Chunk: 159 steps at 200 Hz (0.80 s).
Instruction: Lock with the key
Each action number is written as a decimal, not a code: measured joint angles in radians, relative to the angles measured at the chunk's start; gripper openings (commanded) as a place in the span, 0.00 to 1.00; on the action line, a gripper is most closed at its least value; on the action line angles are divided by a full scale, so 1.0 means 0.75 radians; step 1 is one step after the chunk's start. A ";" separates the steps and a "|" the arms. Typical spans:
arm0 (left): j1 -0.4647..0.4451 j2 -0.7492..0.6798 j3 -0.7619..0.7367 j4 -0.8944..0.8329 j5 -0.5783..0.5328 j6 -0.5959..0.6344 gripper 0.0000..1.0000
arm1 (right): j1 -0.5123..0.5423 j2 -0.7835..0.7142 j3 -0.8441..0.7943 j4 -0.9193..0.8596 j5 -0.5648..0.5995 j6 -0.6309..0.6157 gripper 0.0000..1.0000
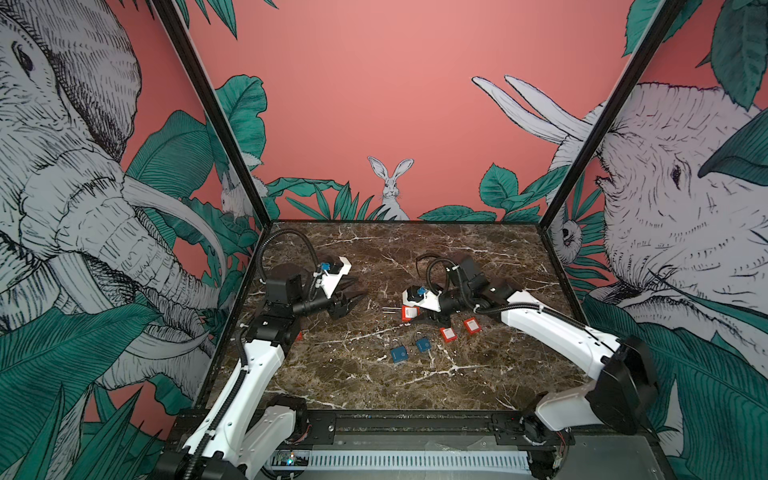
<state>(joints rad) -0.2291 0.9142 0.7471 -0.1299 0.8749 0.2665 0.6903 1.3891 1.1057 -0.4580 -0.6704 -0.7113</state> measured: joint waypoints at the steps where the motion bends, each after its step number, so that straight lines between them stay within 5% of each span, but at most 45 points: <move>1: -0.007 0.000 0.000 0.000 0.001 0.007 0.56 | 0.000 -0.003 -0.001 -0.002 -0.001 -0.001 0.22; 69: -0.279 0.120 0.023 -0.087 0.046 0.297 0.54 | -0.014 -0.221 -0.040 -0.104 0.039 -0.044 0.21; 159: -0.407 0.200 0.050 -0.118 0.030 0.335 0.37 | -0.014 -0.271 -0.079 -0.115 0.086 -0.046 0.21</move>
<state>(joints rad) -0.5346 1.0641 0.7845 -0.2184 0.8974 0.5175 0.6796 1.1858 1.0462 -0.5442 -0.6060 -0.7456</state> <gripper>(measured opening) 0.377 0.381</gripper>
